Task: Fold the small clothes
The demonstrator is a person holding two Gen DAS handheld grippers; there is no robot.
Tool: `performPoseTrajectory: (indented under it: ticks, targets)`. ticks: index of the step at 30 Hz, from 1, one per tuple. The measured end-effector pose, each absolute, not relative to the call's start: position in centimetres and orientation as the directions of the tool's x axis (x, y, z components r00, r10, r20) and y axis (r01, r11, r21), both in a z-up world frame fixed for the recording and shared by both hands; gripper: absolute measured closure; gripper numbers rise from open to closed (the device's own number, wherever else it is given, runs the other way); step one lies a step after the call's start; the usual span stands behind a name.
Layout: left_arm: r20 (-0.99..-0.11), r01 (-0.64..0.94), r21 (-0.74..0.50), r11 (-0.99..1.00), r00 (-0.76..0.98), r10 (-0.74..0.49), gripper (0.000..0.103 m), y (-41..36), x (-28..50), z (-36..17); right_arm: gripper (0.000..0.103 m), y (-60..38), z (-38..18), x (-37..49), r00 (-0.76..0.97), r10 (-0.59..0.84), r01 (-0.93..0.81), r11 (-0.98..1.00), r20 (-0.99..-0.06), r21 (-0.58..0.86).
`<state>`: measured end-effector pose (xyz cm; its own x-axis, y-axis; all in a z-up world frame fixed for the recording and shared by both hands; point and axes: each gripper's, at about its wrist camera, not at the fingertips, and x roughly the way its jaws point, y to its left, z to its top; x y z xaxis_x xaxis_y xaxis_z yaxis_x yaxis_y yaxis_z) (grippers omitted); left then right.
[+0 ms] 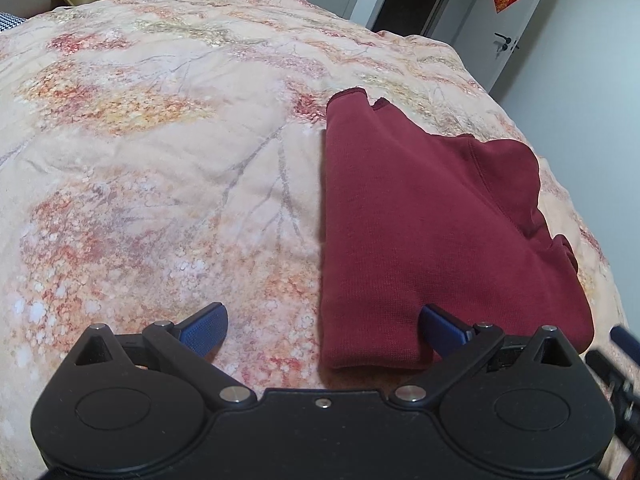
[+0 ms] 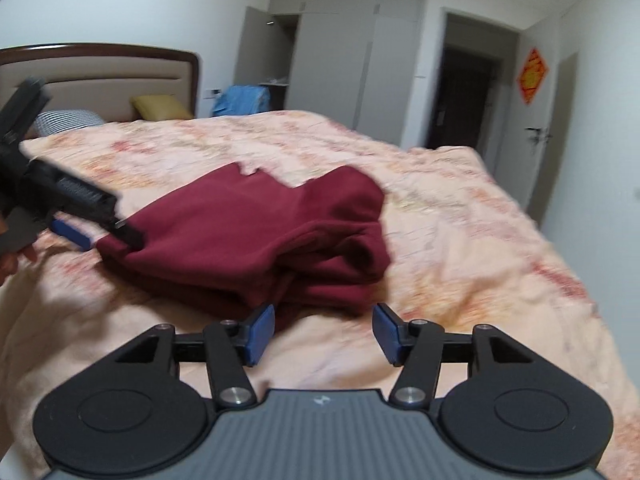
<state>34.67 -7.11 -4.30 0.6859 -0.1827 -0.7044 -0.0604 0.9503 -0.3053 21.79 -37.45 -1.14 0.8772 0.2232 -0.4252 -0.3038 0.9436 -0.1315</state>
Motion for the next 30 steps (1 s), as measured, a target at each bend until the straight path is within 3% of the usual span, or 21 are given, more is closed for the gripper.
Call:
performPoseTrajectory:
  ticks: [7, 12, 16, 20, 26, 30]
  targets:
    - [-0.708, -0.059, -0.309, 0.949, 0.681, -0.188, 0.001, -7.0, 34.8, -4.2, 0.017, -39.4, 1.4, 27.9, 0.913, 0.167, -0.177, 0.984, -0.373, 0.006]
    - [-0.709, -0.059, -0.308, 0.950, 0.680, -0.187, 0.001, -7.0, 34.8, -4.2, 0.017, -39.0, 1.7, 34.4, 0.882, 0.157, -0.122, 0.987, -0.445, 0.105]
    - [-0.711, -0.057, -0.308, 0.950, 0.677, -0.190, 0.001, -7.0, 34.9, -4.2, 0.016, -38.0, 0.0, 37.2, 0.851, 0.127, -0.101, 0.992, -0.510, 0.078]
    - [-0.711, -0.049, -0.309, 0.950, 0.675, -0.197, 0.000, -6.9, 35.0, -4.4, 0.002, -38.3, -2.8, 36.1, 0.831, 0.065, -0.059, 0.998, -0.552, 0.028]
    - [-0.708, -0.033, -0.299, 0.954, 0.678, -0.199, 0.000, -7.0, 34.9, -4.9, 0.000, -42.0, -5.3, 33.5, 0.821, 0.136, -0.021, 0.978, -0.555, 0.207]
    - [-0.710, -0.032, -0.300, 0.953, 0.675, -0.201, 0.001, -6.9, 34.7, -4.6, 0.000, -42.6, -5.2, 33.1, 0.828, 0.154, -0.024, 0.971, -0.539, 0.240]
